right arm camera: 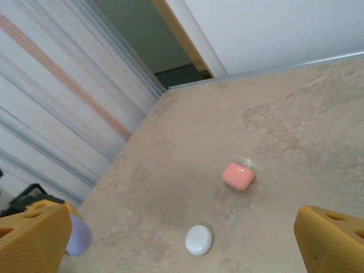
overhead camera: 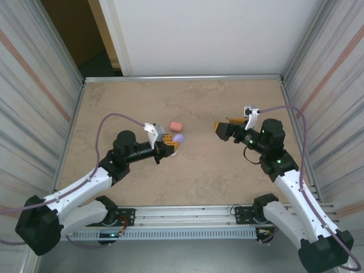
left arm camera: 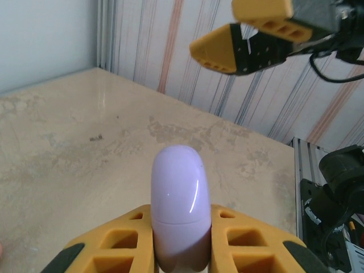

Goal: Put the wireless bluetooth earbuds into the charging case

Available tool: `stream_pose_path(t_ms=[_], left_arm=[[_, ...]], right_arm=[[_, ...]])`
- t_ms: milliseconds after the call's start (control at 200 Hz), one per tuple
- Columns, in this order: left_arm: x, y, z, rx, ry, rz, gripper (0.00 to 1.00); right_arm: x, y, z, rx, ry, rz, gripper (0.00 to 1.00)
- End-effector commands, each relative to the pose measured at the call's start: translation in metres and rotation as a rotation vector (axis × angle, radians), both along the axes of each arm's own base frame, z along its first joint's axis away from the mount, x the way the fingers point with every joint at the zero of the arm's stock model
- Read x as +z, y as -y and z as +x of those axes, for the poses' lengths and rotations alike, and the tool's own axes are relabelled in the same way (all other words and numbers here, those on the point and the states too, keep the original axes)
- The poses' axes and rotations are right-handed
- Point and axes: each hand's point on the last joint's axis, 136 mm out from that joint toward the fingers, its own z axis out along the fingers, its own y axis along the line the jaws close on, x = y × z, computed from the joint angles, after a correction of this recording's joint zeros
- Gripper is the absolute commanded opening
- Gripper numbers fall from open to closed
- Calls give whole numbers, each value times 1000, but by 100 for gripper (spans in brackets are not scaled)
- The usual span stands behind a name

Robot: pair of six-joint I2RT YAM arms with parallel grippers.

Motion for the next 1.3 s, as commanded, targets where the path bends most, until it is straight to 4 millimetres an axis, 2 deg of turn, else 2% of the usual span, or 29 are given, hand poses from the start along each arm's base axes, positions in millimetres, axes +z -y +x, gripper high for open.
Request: stream_pose_path(t_ms=[0, 286, 932, 1293], left_arm=[[-10, 4, 5, 22, -37, 0, 0], [-49, 25, 16, 16, -188, 69, 0], [-96, 65, 34, -11, -377, 121, 0], [-126, 73, 41, 1, -457, 180, 0]], right_arm=[[-1, 4, 0, -19, 0, 10, 99], [-15, 15, -1, -79, -31, -13, 99], [-31, 31, -7, -157, -69, -58, 99], [-35, 34, -8, -168, -69, -80, 99]])
